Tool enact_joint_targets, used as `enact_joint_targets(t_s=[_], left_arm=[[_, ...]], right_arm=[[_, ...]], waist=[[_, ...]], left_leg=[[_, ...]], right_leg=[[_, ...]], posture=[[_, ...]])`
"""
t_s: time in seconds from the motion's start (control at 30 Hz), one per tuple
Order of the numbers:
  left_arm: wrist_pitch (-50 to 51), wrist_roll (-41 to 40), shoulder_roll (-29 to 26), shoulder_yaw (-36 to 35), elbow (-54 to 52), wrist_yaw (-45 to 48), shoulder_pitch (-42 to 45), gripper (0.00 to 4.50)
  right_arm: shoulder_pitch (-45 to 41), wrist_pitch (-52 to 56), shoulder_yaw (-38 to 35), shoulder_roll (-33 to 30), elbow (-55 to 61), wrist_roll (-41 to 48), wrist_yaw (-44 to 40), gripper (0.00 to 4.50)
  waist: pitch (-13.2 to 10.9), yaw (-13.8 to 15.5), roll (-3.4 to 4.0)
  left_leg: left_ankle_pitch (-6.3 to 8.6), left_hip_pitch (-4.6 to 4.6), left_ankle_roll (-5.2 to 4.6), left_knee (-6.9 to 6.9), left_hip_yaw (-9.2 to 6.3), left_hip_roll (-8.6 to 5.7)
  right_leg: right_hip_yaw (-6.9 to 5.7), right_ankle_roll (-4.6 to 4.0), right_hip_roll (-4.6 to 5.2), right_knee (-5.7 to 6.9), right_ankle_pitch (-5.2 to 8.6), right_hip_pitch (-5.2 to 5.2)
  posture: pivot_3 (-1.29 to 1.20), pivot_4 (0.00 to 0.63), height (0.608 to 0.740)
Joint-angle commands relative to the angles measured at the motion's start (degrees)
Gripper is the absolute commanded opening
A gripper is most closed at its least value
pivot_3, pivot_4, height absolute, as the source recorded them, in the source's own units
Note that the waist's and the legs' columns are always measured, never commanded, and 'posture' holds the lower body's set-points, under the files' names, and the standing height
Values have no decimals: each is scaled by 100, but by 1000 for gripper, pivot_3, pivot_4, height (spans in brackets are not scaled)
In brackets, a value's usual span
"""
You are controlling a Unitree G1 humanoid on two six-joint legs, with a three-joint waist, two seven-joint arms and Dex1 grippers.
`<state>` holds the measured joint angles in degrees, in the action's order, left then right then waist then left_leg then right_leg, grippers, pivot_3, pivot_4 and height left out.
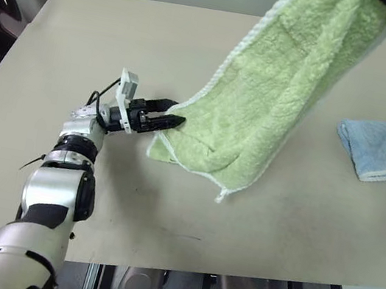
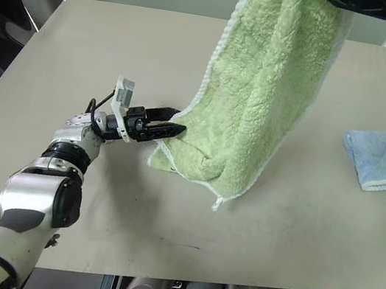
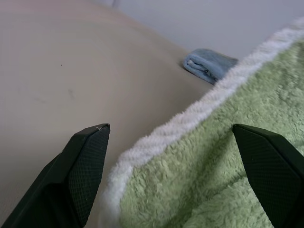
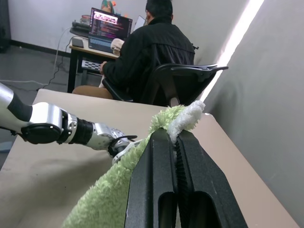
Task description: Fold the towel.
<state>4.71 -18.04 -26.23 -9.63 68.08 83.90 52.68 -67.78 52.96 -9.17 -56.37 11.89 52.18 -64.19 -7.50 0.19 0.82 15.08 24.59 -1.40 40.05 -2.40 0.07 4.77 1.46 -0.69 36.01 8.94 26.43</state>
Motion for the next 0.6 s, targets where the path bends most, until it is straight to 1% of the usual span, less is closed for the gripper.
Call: enact_joint_targets(t_s=[0.03,0.1,0.13,0.17,0.23,0.33,0.53,0.6], left_arm=[[276,143,-208,59,49,356,150,4500],[361,219,-281,102,58,460,144,4500],[387,261,-309,133,53,525,135,4121],[434,286,-329,155,39,601,129,3931],[515,293,-349,157,18,682,128,3288],[588,302,-379,121,2,714,139,2149],[644,359,-414,162,-65,820,73,48],[624,335,-407,130,-79,795,60,16]], right_arm=[[-111,-3,-246,-112,132,134,54,60],[-97,-4,-255,-141,139,153,62,60],[-87,-6,-262,-150,142,162,66,0],[-76,-13,-263,-157,144,163,68,0],[-57,-25,-262,-167,150,162,66,0],[-46,-29,-260,-170,149,154,58,0],[-14,-56,-236,-197,137,107,20,0],[-5,-51,-232,-224,122,100,1,0]], waist=[[0,-1,0],[0,-3,0],[0,-1,0],[0,-1,0],[0,0,0],[0,14,0],[0,13,0],[0,13,0]], left_leg=[[0,0,0,0,0,1],[0,0,0,0,1,1],[0,0,0,-1,0,1],[-1,1,0,-1,0,2],[-1,1,-1,-1,0,1],[-5,5,-7,1,0,0],[-6,5,-9,4,2,0],[-7,5,-8,4,2,0]], right_leg=[[0,0,0,0,0,0],[0,0,-1,1,0,3],[0,0,-1,2,0,3],[0,0,0,2,0,4],[0,0,-1,3,0,4],[0,-1,1,2,1,4],[0,-1,2,3,0,4],[0,1,2,5,-1,5]], posture=[[0,150,733],[0,150,733],[0,150,733],[0,150,733],[0,150,733],[0,150,733],[0,150,733],[0,150,733]])
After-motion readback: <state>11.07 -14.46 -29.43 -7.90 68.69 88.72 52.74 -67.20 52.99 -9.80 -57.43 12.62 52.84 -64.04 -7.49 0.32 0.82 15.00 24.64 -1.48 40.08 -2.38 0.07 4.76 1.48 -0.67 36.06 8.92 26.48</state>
